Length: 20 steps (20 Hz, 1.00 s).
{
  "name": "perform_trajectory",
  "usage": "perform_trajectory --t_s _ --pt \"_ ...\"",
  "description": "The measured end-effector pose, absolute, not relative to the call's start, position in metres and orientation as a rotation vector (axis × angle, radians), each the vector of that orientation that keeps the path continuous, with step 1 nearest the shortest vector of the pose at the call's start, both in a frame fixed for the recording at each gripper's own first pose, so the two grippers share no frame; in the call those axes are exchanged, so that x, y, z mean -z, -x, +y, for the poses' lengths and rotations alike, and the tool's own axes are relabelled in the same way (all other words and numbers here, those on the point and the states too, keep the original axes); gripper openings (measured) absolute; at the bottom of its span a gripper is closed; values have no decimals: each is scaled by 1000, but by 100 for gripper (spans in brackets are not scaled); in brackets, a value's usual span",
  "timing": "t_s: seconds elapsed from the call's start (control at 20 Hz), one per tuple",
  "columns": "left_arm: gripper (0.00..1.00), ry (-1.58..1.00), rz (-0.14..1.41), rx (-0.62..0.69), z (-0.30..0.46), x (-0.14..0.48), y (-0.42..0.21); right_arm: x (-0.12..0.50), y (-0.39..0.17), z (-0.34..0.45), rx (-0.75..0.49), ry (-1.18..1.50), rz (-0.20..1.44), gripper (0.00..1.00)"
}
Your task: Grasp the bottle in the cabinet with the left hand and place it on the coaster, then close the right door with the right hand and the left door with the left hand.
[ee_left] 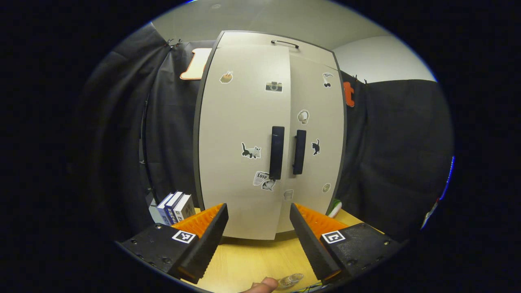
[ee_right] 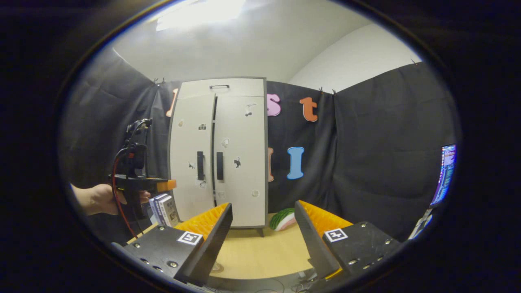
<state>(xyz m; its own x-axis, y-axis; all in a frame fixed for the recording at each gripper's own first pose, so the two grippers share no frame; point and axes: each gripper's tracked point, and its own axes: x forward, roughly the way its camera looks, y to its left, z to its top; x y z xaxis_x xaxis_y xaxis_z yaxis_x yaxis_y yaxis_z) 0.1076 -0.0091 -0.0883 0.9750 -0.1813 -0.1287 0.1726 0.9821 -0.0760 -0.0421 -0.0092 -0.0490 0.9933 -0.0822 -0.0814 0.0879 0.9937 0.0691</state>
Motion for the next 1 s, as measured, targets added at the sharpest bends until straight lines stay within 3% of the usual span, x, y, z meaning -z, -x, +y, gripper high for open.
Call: perform_trajectory --t_s 0.05,0.45,0.5,0.6,0.65,0.9,1.0 --pt "97 66 133 177 -8 83 -97 49 48 -10 79 -72 82 94" --pt "97 36 45 195 -9 14 -33 40 61 -14 56 -41 45 93" --pt "96 38 29 216 -13 4 -30 39 59 -13 55 -47 45 89" --pt "96 35 2 235 -16 -14 -29 31 47 -13 55 -58 39 93" --pt "96 38 -7 243 -17 -22 -30 28 40 -13 55 -56 43 89" --pt "96 102 15 254 -11 -31 -46 19 9 -21 61 -24 64 89" --pt "96 118 43 253 -7 -24 -50 15 0 -24 73 -31 60 93"
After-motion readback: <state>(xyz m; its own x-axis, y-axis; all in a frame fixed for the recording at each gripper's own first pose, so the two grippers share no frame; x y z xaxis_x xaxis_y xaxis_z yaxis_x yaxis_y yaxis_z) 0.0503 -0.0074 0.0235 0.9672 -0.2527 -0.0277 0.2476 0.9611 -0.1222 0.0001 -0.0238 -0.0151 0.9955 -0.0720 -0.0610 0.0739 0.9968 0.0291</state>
